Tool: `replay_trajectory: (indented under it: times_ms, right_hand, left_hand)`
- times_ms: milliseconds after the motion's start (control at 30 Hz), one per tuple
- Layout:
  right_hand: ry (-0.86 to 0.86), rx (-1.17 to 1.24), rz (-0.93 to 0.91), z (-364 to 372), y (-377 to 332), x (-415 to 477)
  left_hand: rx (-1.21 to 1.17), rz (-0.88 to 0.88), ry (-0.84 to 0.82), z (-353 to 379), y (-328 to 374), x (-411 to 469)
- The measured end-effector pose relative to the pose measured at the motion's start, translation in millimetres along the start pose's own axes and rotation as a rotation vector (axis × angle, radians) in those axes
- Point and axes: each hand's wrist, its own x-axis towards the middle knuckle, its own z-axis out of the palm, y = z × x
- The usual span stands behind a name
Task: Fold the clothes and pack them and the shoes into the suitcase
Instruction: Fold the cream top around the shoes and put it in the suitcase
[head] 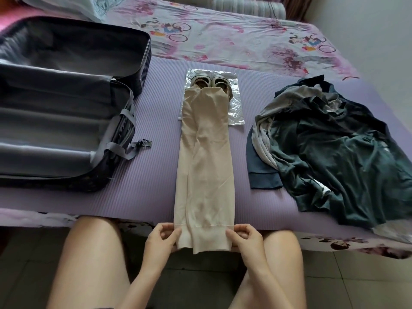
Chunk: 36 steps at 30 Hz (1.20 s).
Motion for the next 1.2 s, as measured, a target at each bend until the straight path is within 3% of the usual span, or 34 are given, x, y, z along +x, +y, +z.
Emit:
replay_trajectory:
  times_ms: [167, 333, 567, 700, 767, 1200]
  right_hand:
    - [-0.028, 0.059, -0.002, 0.2, -16.7, -9.1]
    - [-0.028, 0.210, -0.005, 4.8, -61.2, 3.3]
    - [-0.017, 0.434, -0.061, 21.6, -137.5, 71.6]
    - [0.192, -0.087, -0.190, 28.6, -113.9, 93.5]
    - [0.197, -0.231, -0.229, 27.5, -92.8, 89.8]
    - [0.156, -0.281, -0.254, 23.2, -67.0, 86.8]
  left_hand:
    - [-0.101, -0.035, -0.042, -12.7, 9.8, -2.1]
    - [-0.110, 0.055, -0.055, -13.6, 55.3, 10.5]
    - [-0.212, 0.139, -0.084, 1.9, 135.0, 91.0]
    - [0.206, 0.223, 0.104, 2.9, 125.1, 116.3]
    - [0.288, 0.232, 0.084, 2.6, 104.3, 110.1]
    - [0.362, 0.254, 0.109, 7.6, 72.5, 93.1]
